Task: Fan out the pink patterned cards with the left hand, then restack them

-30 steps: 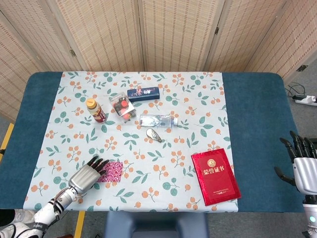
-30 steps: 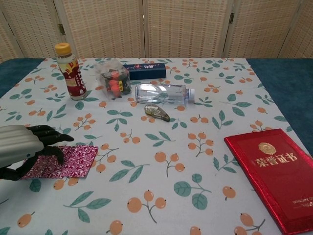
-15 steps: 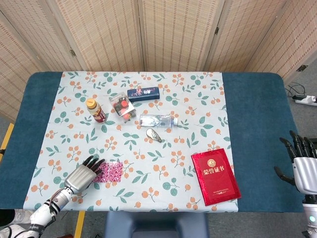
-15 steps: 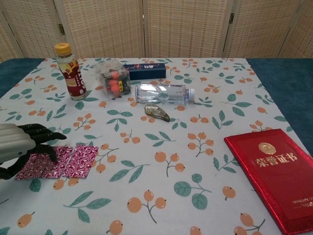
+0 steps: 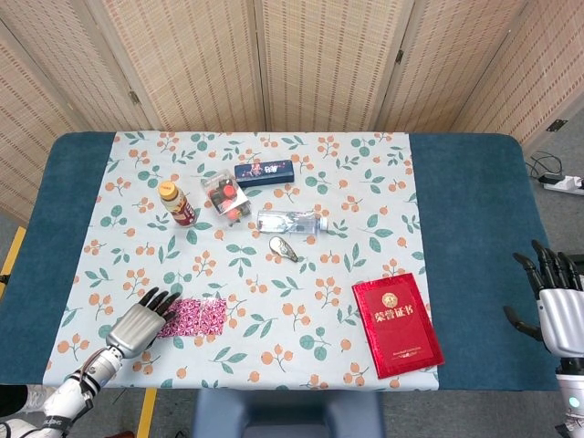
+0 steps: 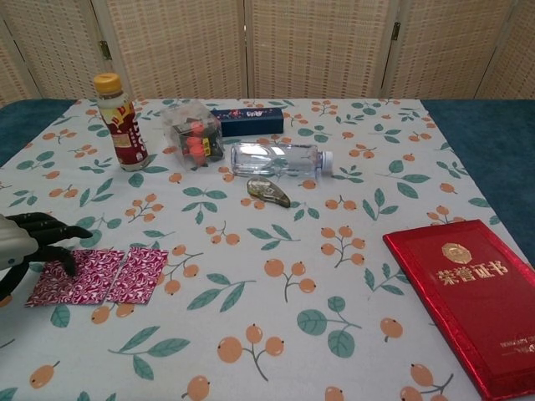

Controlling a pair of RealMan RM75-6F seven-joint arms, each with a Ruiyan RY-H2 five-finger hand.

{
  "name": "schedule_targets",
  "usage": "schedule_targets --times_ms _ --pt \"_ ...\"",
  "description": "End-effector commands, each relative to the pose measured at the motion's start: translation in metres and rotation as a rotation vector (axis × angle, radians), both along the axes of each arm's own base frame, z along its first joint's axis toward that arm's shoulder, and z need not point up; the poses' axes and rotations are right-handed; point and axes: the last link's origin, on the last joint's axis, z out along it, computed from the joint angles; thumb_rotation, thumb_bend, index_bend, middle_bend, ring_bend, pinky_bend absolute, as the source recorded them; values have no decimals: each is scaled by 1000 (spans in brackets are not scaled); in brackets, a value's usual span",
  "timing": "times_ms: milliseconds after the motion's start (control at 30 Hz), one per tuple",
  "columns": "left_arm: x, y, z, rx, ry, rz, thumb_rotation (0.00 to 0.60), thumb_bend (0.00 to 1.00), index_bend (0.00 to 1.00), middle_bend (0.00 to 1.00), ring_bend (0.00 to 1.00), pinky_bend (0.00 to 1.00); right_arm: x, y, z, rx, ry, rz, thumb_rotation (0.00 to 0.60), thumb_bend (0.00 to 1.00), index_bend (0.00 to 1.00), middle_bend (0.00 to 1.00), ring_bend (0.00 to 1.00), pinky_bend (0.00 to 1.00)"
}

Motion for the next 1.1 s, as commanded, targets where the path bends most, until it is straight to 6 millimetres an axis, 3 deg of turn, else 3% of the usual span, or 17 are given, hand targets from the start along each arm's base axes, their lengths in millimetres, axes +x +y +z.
schedule_targets --times_ms 33,500,867,967,1100 --pt "-3 -1 0 -1 7 6 600 1000 286 0 0 0 0 0 0 0 0 0 600 270 138 0 0 0" --pt "-23 -5 19 40 51 53 600 1000 293 0 0 0 2 1 1 -9 -4 7 600 270 138 0 0 0" --pt "-5 4 30 83 -84 54 600 987 239 0 0 0 5 3 2 -10 0 20 600 270 138 0 0 0" --pt "7 9 31 90 -158 50 600 849 229 0 0 0 5 3 2 -8 -1 20 600 270 138 0 0 0" --pt "24 15 27 103 -214 20 600 478 228 0 0 0 4 3 1 -7 -2 25 600 271 138 0 0 0"
